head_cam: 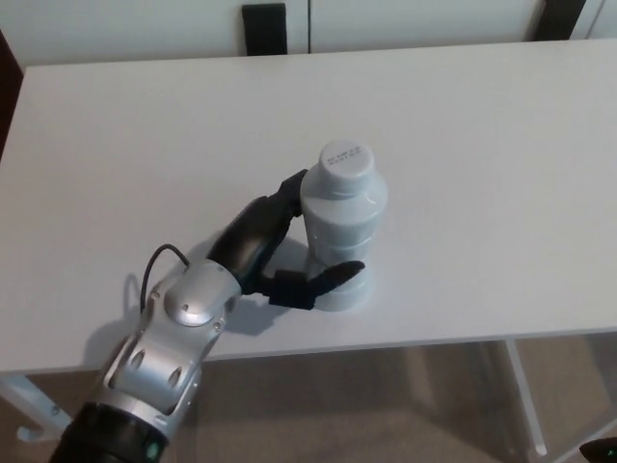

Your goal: The robot picks up a bottle from a person using its left hand and walk towards the table in frontand put the bottle on the table.

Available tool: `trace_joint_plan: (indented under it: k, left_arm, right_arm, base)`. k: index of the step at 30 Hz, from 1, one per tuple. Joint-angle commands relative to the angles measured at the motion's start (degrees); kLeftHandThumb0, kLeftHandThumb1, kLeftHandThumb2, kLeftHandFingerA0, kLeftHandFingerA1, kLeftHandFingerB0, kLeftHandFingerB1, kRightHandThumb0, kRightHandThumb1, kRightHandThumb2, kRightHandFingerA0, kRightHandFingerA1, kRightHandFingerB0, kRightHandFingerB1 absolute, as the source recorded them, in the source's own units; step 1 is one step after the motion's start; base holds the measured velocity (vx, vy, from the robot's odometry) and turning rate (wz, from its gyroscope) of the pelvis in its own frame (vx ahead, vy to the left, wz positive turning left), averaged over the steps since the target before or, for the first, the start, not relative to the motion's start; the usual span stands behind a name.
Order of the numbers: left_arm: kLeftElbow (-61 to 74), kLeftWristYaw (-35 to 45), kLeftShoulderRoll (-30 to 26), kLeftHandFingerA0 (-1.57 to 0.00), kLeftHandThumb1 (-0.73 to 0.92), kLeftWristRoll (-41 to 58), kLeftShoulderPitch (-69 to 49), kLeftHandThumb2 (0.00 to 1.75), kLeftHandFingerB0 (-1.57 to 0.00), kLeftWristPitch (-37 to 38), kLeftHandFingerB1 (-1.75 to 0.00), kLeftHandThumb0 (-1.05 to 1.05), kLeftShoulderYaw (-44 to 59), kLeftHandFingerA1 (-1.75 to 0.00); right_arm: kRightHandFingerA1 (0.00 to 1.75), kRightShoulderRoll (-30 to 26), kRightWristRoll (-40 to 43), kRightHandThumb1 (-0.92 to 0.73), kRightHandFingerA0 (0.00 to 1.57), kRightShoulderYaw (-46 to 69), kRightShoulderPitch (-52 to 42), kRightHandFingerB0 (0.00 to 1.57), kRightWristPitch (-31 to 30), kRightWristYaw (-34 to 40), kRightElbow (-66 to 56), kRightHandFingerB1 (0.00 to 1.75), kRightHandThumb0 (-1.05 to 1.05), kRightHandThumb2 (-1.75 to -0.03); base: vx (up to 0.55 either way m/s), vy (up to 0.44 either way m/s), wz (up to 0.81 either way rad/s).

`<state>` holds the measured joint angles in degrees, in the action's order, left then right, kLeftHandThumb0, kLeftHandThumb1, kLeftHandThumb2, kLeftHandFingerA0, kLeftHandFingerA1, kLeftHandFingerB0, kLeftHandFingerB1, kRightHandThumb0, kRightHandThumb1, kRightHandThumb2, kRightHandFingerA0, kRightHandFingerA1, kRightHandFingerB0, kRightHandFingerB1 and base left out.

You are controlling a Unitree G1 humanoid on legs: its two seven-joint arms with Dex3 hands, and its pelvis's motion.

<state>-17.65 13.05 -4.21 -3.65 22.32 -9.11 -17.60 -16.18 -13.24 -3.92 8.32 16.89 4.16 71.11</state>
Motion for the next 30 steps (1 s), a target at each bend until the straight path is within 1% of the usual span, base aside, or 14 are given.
trace_joint_plan:
  k: [1,4,5,6,7,8,10,11,16,17,20,21,22,30]
  left_arm:
    - [1.8,3.4,-3.0,0.0,0.53,-1.2,0.1,0.6,0.0,1.5,0.0,-0.94,0.2,0.0]
    - [3.3,5.6,-5.8,0.0,0.52,-1.1,0.2,0.56,0.0,1.9,0.0,-0.88,0.8,0.0]
    - [3.8,6.2,-6.6,0.0,0.52,-1.0,0.3,0.56,0.0,1.6,0.0,-0.88,1.0,0.0]
    - [4.5,7.8,-9.0,0.0,0.5,-0.6,0.2,0.62,0.0,2.4,0.0,-0.96,1.9,0.0]
    - [5.2,8.9,-10.6,0.0,0.49,-0.1,0.1,0.63,0.0,2.5,0.0,-0.98,2.6,0.0]
    - [6.1,9.7,-11.5,0.0,0.49,0.3,0.0,0.63,0.0,2.1,0.0,-0.98,3.0,0.0]
    - [7.5,12.3,-15.5,0.0,0.52,1.7,-1.0,0.6,0.0,4.3,0.0,-0.93,5.4,0.0]
    - [9.8,14.2,-18.6,0.0,0.52,2.9,-2.9,0.59,0.0,5.4,0.0,-0.91,7.5,0.0]
    - [19.8,17.8,-23.7,0.0,0.51,8.1,-12.8,0.59,0.0,6.8,0.0,-0.91,14.0,0.0]
    - [24.5,18.6,-24.1,0.0,0.49,11.4,-18.2,0.58,0.0,7.5,0.0,-0.87,17.3,0.0]
    - [32.9,19.1,-23.6,0.0,0.46,14.3,-26.9,0.57,0.0,9.4,0.0,-0.85,21.2,-0.03]
    - [36.0,19.5,-23.3,0.0,0.46,15.2,-30.3,0.57,0.0,10.9,0.0,-0.85,22.3,-0.03]
    - [38.8,19.7,-23.1,0.0,0.41,15.6,-33.8,0.82,0.0,12.6,-0.03,-0.73,23.2,-0.02]
    - [59.5,27.0,-19.5,-0.04,0.35,22.4,-71.6,0.8,-0.03,35.4,-0.32,-0.58,27.1,-0.32]
  right_arm:
    - [0.63,-0.4,-0.2,-0.48,0.55,-0.3,0.5,0.44,-1.0,-0.3,-0.1,0.55,-0.58,-0.85]
    - [0.5,-0.3,-0.1,-0.61,0.58,-0.4,0.8,0.49,-1.1,-0.4,-0.2,0.41,-0.54,-0.56]
    - [0.5,-0.3,0.0,-0.61,0.58,-0.4,0.9,0.49,-1.1,-0.6,-0.1,0.41,-0.54,-0.56]
    - [0.61,-0.5,-0.1,-0.48,0.54,-0.5,1.0,0.42,-0.9,-0.9,-0.2,0.54,-0.58,-0.84]
    - [0.5,-0.7,-0.2,-0.61,0.57,-0.6,1.0,0.47,-0.8,-1.2,-0.2,0.41,-0.55,-0.57]
    - [0.5,-0.8,-0.1,-0.61,0.57,-0.7,1.1,0.47,-0.9,-1.4,-0.2,0.41,-0.55,-0.57]
    - [0.5,-1.3,-0.6,-0.61,0.57,-1.1,2.4,0.47,-1.5,-1.9,-0.2,0.42,-0.56,-0.57]
    - [0.62,-1.5,-0.7,-0.49,0.52,-1.3,3.0,0.4,-1.8,-2.3,-0.2,0.53,-0.59,-0.86]
    - [0.63,-1.8,-0.5,-0.48,0.53,-1.5,3.2,0.41,-2.2,-2.6,0.3,0.54,-0.58,-0.84]
    - [0.51,-1.9,-0.7,-0.61,0.55,-1.6,3.2,0.46,-2.3,-2.2,0.4,0.42,-0.55,-0.58]
    - [0.62,-2.3,-0.5,-0.48,0.52,-1.5,3.5,0.4,-2.4,-2.3,0.6,0.53,-0.58,-0.85]
    - [0.62,-2.4,-0.3,-0.48,0.52,-1.4,3.7,0.4,-2.4,-2.4,0.7,0.53,-0.58,-0.85]
    - [0.52,-2.4,-0.3,-0.61,0.57,-1.4,3.5,0.47,-2.3,-2.4,0.9,0.41,-0.55,-0.57]
    - [0.52,-2.4,-0.1,-0.61,0.57,-1.2,1.6,0.47,-2.1,-2.1,1.8,0.42,-0.54,-0.59]
  base:
    - [0.0,0.0,0.0]
    - [0.0,0.0,0.0]
    - [0.0,0.0,0.0]
    - [0.0,0.0,0.0]
    - [0.0,0.0,0.0]
    - [0.0,0.0,0.0]
    - [0.0,0.0,0.0]
    - [0.0,0.0,0.0]
    - [0.0,0.0,0.0]
    - [0.0,0.0,0.0]
    - [0.0,0.0,0.0]
    - [0.0,0.0,0.0]
    - [0.0,0.0,0.0]
    - [0.0,0.0,0.0]
